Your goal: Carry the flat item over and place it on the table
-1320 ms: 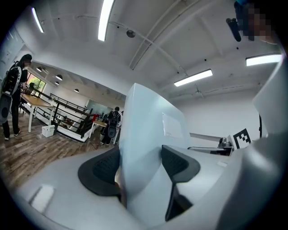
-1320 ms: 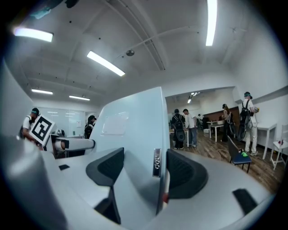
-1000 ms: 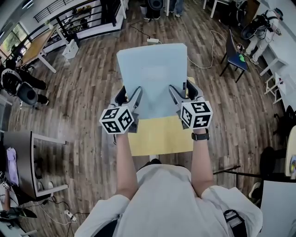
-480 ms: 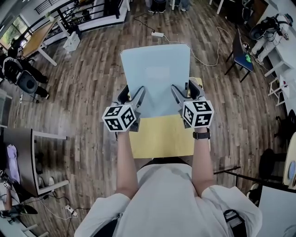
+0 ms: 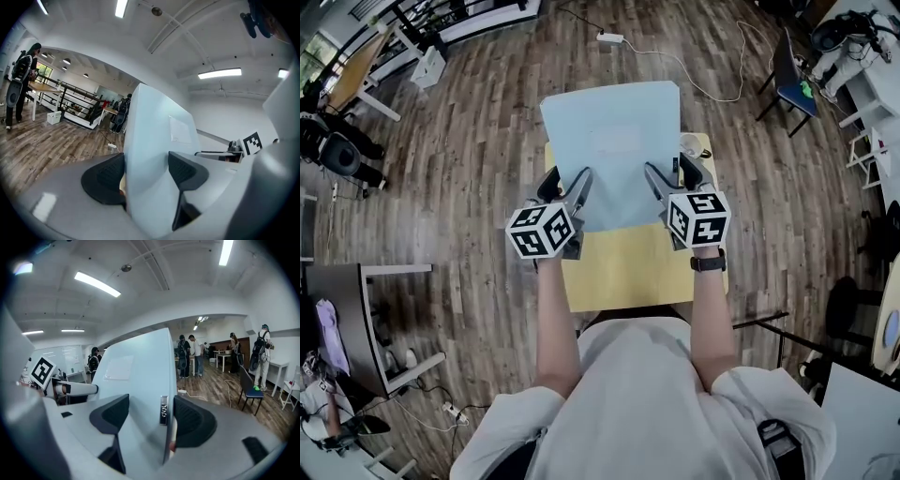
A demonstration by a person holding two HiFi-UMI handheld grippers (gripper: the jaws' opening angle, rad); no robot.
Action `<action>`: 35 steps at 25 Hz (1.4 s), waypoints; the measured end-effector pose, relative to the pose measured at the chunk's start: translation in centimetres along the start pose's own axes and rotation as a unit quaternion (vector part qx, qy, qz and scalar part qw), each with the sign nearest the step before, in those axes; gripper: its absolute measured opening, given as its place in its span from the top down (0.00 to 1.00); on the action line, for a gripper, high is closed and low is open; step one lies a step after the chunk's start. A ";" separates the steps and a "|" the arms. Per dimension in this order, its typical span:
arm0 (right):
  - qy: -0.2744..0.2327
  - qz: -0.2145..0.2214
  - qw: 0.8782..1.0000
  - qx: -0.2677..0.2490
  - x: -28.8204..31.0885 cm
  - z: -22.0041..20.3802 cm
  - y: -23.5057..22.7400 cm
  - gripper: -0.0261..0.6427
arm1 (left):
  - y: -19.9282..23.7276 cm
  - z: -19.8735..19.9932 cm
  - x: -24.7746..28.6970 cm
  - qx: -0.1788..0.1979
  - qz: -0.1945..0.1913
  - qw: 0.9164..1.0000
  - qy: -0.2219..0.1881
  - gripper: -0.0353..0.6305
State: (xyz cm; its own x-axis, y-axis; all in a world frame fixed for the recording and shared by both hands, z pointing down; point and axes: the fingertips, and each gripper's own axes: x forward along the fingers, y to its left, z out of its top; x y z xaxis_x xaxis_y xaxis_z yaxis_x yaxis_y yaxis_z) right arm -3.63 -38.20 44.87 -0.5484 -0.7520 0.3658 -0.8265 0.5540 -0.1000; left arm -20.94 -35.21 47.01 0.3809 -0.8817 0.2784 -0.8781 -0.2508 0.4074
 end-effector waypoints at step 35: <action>0.214 -0.006 0.968 0.131 8.5 -21.3 -6.0 0.52 | 7.1 -19.3 9.4 -0.100 0.051 0.972 0.206 0.52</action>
State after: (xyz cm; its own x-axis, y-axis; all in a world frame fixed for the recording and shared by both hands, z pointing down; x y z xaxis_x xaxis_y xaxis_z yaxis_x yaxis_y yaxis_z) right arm -0.62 -40.36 68.30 -0.4821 -0.5104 0.7121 -0.8671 0.3943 -0.3044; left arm -18.03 -37.51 69.31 0.4149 -0.6530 0.6337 -0.8591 -0.0518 0.5091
